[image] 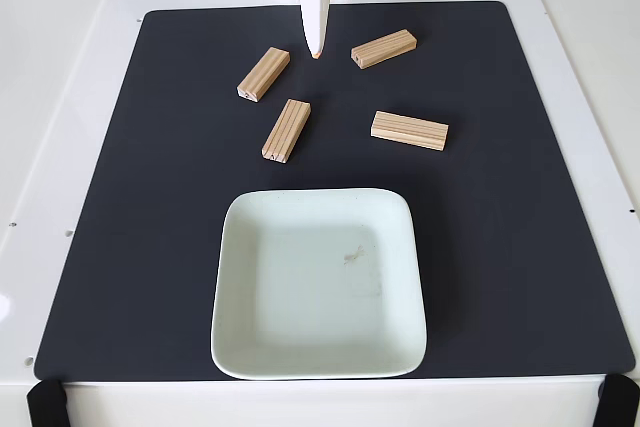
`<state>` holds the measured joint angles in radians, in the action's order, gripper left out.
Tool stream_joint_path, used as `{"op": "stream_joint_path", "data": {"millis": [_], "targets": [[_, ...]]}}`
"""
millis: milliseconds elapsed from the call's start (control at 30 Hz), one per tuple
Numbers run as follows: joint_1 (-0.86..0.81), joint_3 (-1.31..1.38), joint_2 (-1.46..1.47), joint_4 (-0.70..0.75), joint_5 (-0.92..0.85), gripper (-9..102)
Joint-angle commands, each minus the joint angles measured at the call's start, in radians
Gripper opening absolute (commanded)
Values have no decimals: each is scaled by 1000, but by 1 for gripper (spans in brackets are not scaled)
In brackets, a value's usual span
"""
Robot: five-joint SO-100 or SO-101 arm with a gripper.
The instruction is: Pick up the wooden block and place them on the plate.
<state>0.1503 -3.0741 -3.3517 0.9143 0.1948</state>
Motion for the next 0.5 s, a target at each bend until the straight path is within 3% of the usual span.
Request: {"op": "stream_joint_path", "data": {"millis": [0, 300, 467], "targets": [[2, 147, 66, 3, -8, -1], [3, 699, 509, 26, -8, -1], [3, 1127, 805, 267, -25, -1]]}}
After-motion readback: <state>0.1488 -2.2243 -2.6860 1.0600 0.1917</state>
